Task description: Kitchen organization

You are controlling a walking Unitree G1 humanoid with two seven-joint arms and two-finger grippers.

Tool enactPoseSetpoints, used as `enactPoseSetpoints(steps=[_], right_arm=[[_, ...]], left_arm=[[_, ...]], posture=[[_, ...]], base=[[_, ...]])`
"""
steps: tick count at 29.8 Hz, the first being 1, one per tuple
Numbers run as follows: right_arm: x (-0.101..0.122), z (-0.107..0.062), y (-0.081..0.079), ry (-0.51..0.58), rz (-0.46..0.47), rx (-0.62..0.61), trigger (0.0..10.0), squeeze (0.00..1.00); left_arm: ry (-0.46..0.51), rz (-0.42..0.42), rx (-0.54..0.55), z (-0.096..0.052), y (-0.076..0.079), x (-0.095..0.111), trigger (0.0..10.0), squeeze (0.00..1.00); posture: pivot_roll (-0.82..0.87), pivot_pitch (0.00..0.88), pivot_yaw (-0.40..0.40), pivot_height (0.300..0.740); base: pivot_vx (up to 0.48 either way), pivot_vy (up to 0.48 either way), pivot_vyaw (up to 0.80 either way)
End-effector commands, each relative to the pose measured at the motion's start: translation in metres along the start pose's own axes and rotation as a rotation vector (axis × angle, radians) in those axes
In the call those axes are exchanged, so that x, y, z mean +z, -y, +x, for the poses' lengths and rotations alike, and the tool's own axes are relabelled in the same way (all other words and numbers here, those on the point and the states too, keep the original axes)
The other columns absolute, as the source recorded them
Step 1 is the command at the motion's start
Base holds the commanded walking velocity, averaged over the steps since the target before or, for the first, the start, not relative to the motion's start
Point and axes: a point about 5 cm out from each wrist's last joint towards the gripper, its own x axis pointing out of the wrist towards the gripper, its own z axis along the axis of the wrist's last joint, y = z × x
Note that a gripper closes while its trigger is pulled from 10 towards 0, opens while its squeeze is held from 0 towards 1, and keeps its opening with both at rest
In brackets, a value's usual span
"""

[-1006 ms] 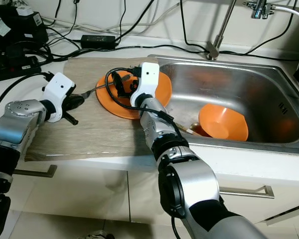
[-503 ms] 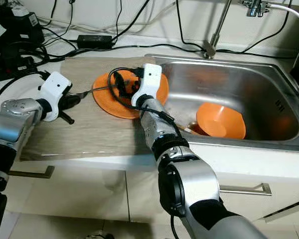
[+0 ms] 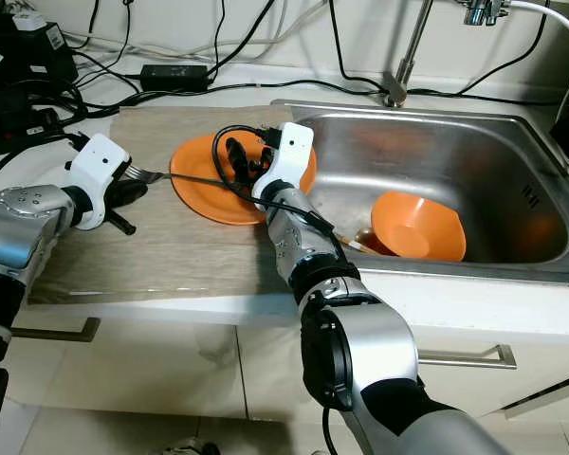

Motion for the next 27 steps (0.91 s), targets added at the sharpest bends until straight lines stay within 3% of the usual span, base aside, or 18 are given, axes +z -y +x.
enactPoseSetpoints(steps=[1, 5, 7, 9, 14, 18, 27], right_arm=[[0.003, 0.002, -0.009, 0.026, -0.081, 0.033, 10.0, 0.0], [0.021, -0.004, 0.007, 0.134, -0.272, 0.043, 10.0, 0.0], [0.023, -0.005, 0.01, 0.146, -0.281, 0.037, 10.0, 0.0], [0.032, -0.011, 0.019, 0.208, -0.35, 0.029, 10.0, 0.0], [0.033, -0.021, 0.025, 0.272, -0.389, 0.031, 10.0, 0.0], [0.022, -0.033, 0.028, 0.276, -0.421, 0.041, 10.0, 0.0], [0.014, -0.044, 0.036, 0.253, -0.412, 0.01, 10.0, 0.0]], left_arm=[[-0.12, -0.021, 0.006, 0.001, 0.002, -0.025, 10.0, 0.0], [-0.061, -0.027, 0.082, -0.003, -0.01, -0.012, 10.0, 0.0], [-0.05, -0.029, 0.094, -0.003, -0.012, -0.009, 10.0, 0.0], [0.001, -0.026, 0.161, -0.006, -0.021, 0.003, 10.0, 0.0], [0.055, -0.008, 0.21, -0.012, -0.03, 0.019, 10.0, 0.0], [0.081, -0.015, 0.198, -0.012, -0.028, 0.029, 10.0, 0.0], [0.064, -0.036, 0.208, -0.009, -0.025, 0.024, 10.0, 0.0]], posture=[[0.11, 0.048, -0.019, 0.74], [0.1, 0.041, -0.025, 0.74], [0.1, 0.039, -0.025, 0.74], [0.09, 0.033, -0.029, 0.74], [0.08, 0.026, -0.034, 0.74], [0.07, 0.02, -0.036, 0.74], [0.06, 0.01, -0.042, 0.74]], base=[[0.0, 0.0, 0.0], [0.0, 0.0, 0.0], [0.0, 0.0, 0.0], [0.0, 0.0, 0.0], [0.0, 0.0, 0.0], [0.0, 0.0, 0.0], [0.0, 0.0, 0.0]])
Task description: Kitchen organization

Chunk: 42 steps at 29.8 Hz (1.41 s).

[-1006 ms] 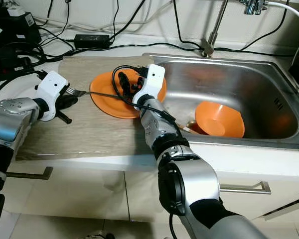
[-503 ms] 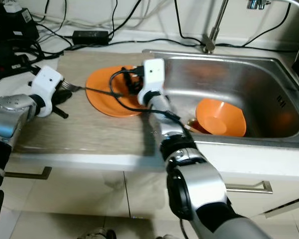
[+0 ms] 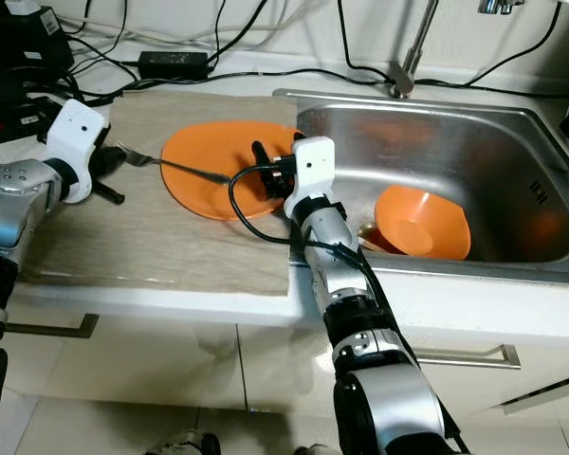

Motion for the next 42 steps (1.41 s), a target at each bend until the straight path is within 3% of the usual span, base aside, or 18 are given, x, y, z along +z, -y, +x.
enactPoseSetpoints(steps=[1, 8, 17, 27, 42], right_arm=[[0.002, -0.001, 0.002, -0.004, -0.009, -0.003, 10.0, 0.0], [0.012, -0.004, -0.002, 0.03, -0.001, 0.001, 10.0, 0.0], [0.023, -0.018, -0.016, 0.059, 0.043, 0.026, 10.0, 0.0], [0.024, -0.037, -0.015, 0.017, 0.049, 0.002, 10.0, 0.0], [0.025, -0.042, -0.009, -0.027, 0.098, -0.026, 10.0, 0.0]], left_arm=[[-0.002, -0.01, 0.026, -0.001, -0.005, 0.001, 10.0, 0.0], [0.051, 0.039, 0.075, -0.001, -0.018, 0.019, 10.0, 0.0], [0.048, 0.065, 0.075, 0.016, -0.013, 0.024, 10.0, 0.0], [-0.015, 0.077, 0.086, 0.031, -0.002, 0.013, 10.0, 0.0], [-0.145, 0.047, 0.114, 0.027, -0.006, -0.019, 10.0, 0.0]], posture=[[0.06, 0.009, -0.042, 0.74], [0.07, 0.017, -0.045, 0.74], [0.05, 0.015, -0.036, 0.74], [0.0, 0.0, -0.015, 0.74], [0.0, 0.0, -0.015, 0.74]], base=[[0.0, 0.0, 0.0], [0.0, 0.0, 0.0], [0.0, 0.0, 0.0], [0.0, 0.0, 0.0], [0.0, 0.0, 0.0]])
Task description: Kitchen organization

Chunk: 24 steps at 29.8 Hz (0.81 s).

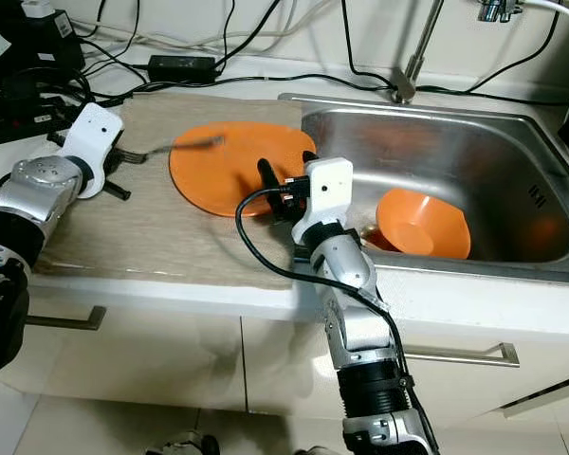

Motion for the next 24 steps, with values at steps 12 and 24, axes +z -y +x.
enactPoseSetpoints(steps=[12, 24], right_arm=[[0.001, 0.004, -0.002, -0.025, 0.057, 0.016, 10.0, 0.0], [-0.021, 0.043, -0.005, -0.095, 0.285, 0.022, 10.0, 0.0]], left_arm=[[-0.042, -0.031, -0.011, -0.001, 0.0, -0.017, 10.0, 0.0], [-0.013, -0.036, -0.036, -0.001, 0.004, -0.019, 10.0, 0.0]], posture=[[0.02, 0.004, -0.032, 0.74], [0.03, 0.005, -0.033, 0.74]], base=[[0.0, 0.0, 0.0], [0.0, 0.0, 0.0]])
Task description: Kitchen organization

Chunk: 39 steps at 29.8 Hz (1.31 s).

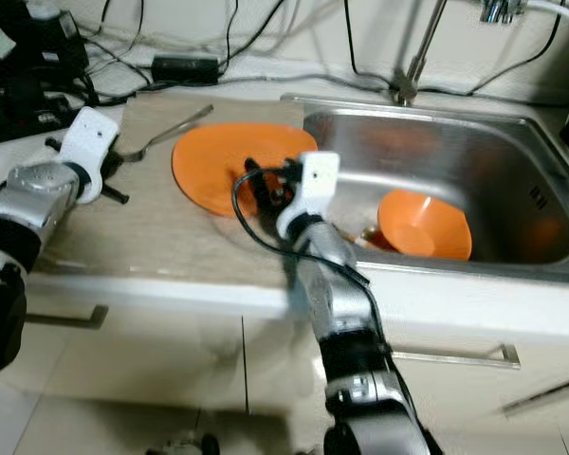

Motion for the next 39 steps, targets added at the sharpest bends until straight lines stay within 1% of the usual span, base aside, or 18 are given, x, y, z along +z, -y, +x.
enactPoseSetpoints(steps=[1, 2, 3, 7, 9, 14, 15, 17, 23, 28, 33, 36, 37, 38, 39], right_arm=[[0.0, 0.005, 0.002, 0.01, 0.038, -0.005, 10.0, 0.0], [-0.001, 0.014, 0.002, -0.008, 0.042, -0.003, 10.0, 0.0], [-0.001, 0.014, 0.002, -0.008, 0.042, -0.003, 10.0, 0.0], [-0.004, 0.025, -0.003, -0.033, 0.031, 0.021, 10.0, 0.0], [-0.005, 0.027, -0.006, -0.041, 0.035, 0.027, 10.0, 0.0], [-0.007, 0.031, -0.014, -0.052, 0.078, 0.053, 10.0, 0.0], [-0.009, 0.033, -0.019, -0.06, 0.096, 0.068, 10.0, 0.0], [-0.01, 0.035, -0.023, -0.065, 0.094, 0.075, 10.0, 0.0], [-0.008, 0.039, -0.027, -0.055, 0.08, 0.085, 10.0, 0.0], [-0.003, 0.04, -0.025, -0.036, 0.042, 0.073, 10.0, 0.0], [-0.002, 0.039, -0.019, -0.026, -0.008, 0.039, 10.0, 0.0], [0.0, 0.038, -0.013, -0.014, -0.058, 0.02, 10.0, 0.0], [0.003, 0.036, -0.008, 0.007, -0.105, 0.01, 10.0, 0.0], [0.003, 0.036, -0.008, 0.007, -0.105, 0.01, 10.0, 0.0], [0.007, 0.035, -0.005, 0.026, -0.133, 0.003, 10.0, 0.0]], left_arm=[[-0.041, -0.017, -0.015, -0.001, 0.002, -0.014, 10.0, 0.0], [-0.041, -0.014, -0.018, -0.002, 0.001, -0.015, 10.0, 0.0], [-0.041, -0.014, -0.018, -0.002, 0.001, -0.015, 10.0, 0.0], [-0.042, -0.013, -0.019, -0.002, -0.001, -0.017, 10.0, 0.0], [-0.042, -0.014, -0.02, -0.003, -0.001, -0.017, 10.0, 0.0], [-0.038, -0.014, -0.019, -0.003, -0.002, -0.017, 10.0, 0.0], [-0.032, -0.015, -0.021, -0.003, -0.001, -0.017, 10.0, 0.0], [-0.015, -0.014, -0.035, -0.002, 0.001, -0.015, 10.0, 0.0], [0.006, -0.006, -0.084, 0.0, 0.009, -0.011, 10.0, 0.0], [0.008, 0.004, -0.1, 0.0, 0.011, -0.012, 10.0, 0.0], [0.015, 0.007, -0.112, -0.001, 0.012, -0.014, 10.0, 0.0], [0.025, 0.012, -0.117, -0.001, 0.012, -0.013, 10.0, 0.0], [0.028, 0.019, -0.121, -0.001, 0.013, -0.013, 10.0, 0.0], [0.028, 0.019, -0.121, -0.001, 0.013, -0.013, 10.0, 0.0], [0.03, 0.022, -0.124, 0.0, 0.014, -0.013, 10.0, 0.0]], posture=[[0.03, 0.005, -0.035, 0.74], [0.04, 0.006, -0.037, 0.74], [0.04, 0.006, -0.037, 0.74], [0.06, 0.009, -0.049, 0.74], [0.06, 0.01, -0.052, 0.74], [0.07, 0.013, -0.059, 0.74], [0.07, 0.014, -0.06, 0.74], [0.07, 0.016, -0.062, 0.74], [0.06, 0.017, -0.058, 0.74], [0.06, 0.02, -0.056, 0.74], [0.06, 0.022, -0.055, 0.74], [0.06, 0.022, -0.055, 0.74], [0.06, 0.022, -0.053, 0.74], [0.06, 0.022, -0.053, 0.74], [0.05, 0.022, -0.051, 0.74]], base=[[0.0, 0.0, 0.0], [0.0, 0.0, 0.0], [0.0, 0.0, 0.0], [0.0, 0.0, 0.0], [0.0, 0.0, 0.0], [0.0, 0.0, 0.0], [0.0, 0.0, 0.0], [0.0, 0.0, 0.0], [0.0, 0.0, 0.0], [0.0, 0.0, 0.0], [0.0, 0.0, 0.0], [0.0, 0.0, 0.0], [0.0, 0.0, 0.0], [0.0, 0.0, 0.0], [0.0, 0.0, 0.0]])
